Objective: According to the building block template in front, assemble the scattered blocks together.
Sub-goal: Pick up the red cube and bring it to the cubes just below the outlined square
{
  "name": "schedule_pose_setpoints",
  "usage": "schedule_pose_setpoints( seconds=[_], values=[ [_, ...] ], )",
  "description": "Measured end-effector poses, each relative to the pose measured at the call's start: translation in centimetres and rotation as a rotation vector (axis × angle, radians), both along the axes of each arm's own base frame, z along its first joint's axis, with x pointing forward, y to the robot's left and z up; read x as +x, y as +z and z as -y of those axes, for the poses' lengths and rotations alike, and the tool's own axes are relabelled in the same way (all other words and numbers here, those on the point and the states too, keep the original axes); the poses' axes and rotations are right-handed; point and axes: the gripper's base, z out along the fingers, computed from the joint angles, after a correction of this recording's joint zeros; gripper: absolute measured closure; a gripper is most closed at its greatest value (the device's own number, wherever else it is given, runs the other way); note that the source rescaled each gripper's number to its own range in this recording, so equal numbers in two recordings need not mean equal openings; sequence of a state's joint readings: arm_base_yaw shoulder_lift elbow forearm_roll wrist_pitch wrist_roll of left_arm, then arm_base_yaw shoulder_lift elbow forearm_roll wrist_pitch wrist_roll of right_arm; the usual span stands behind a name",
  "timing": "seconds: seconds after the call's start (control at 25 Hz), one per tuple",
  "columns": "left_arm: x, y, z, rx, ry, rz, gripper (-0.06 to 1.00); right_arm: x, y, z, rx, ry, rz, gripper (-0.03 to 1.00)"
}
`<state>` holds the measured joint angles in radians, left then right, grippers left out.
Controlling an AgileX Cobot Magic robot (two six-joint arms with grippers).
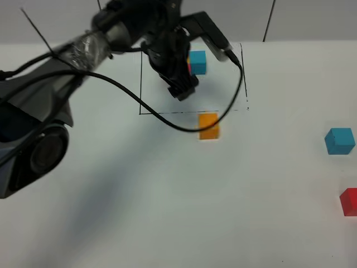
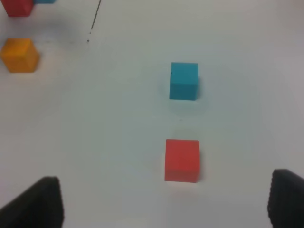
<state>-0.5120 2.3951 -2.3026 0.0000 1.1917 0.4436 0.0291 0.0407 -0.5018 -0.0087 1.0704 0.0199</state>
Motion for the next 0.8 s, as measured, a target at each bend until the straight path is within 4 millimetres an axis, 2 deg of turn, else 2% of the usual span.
schedule_pose_setpoints(
  seconds=[0.16,0.28,0.36,0.52,0.64,0.8],
  values=[
    [1.9,2.4,-5.4,-0.166,0.165,-0.040,0.05,0.0,0.0,0.0,0.000,0.000,0.000,0.22],
    [2.2,3.3,-8.9,-0.240,0.260,-0.081,0.05,0.0,0.0,0.0,0.000,0.000,0.000,0.22],
    [2.1,2.9,-11.4,-0.238,0.322,-0.117,0.05,0.0,0.0,0.0,0.000,0.000,0.000,0.22],
    [0.6,2.3,-15.8,-0.216,0.427,-0.192,0.05,0.0,0.0,0.0,0.000,0.000,0.000,0.22],
    [-1.5,2.9,-18.6,-0.206,0.490,-0.226,0.05,0.0,0.0,0.0,0.000,0.000,0.000,0.22],
    [-5.3,5.3,-21.0,-0.184,0.546,-0.179,0.06,0.0,0.0,0.0,0.000,0.000,0.000,0.22]
  ],
)
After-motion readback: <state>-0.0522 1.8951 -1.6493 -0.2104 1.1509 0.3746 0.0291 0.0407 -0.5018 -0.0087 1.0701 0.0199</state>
